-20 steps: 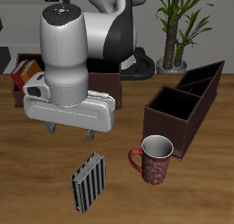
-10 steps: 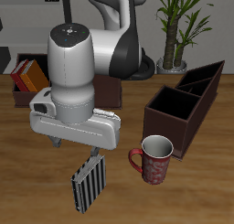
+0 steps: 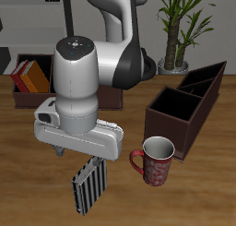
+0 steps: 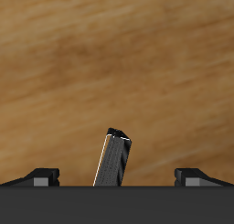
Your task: Place the red book into the back desk caddy's left compartment and place the orange book into the back desk caddy's left compartment and place the striped book into the left desk caddy's right compartment
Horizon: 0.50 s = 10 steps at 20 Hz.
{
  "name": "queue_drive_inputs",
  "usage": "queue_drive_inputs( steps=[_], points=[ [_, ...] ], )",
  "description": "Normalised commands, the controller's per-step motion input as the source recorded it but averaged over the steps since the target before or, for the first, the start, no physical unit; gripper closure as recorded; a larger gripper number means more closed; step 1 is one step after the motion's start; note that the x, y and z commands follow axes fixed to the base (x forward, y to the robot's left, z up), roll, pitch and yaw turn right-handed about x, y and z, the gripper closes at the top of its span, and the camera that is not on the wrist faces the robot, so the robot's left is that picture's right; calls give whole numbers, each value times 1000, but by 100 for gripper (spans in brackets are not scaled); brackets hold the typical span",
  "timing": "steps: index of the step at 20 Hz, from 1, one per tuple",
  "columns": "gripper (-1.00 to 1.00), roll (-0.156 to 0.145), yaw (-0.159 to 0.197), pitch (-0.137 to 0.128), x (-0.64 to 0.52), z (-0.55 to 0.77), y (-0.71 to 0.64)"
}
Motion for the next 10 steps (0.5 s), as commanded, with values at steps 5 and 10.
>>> queue_drive_inputs(
  steps=[5, 10],
  points=[
    [-100, -24, -18, -31, 8, -247, -33],
    [-100, -46, 11, 2, 18, -212, -166]
  ],
)
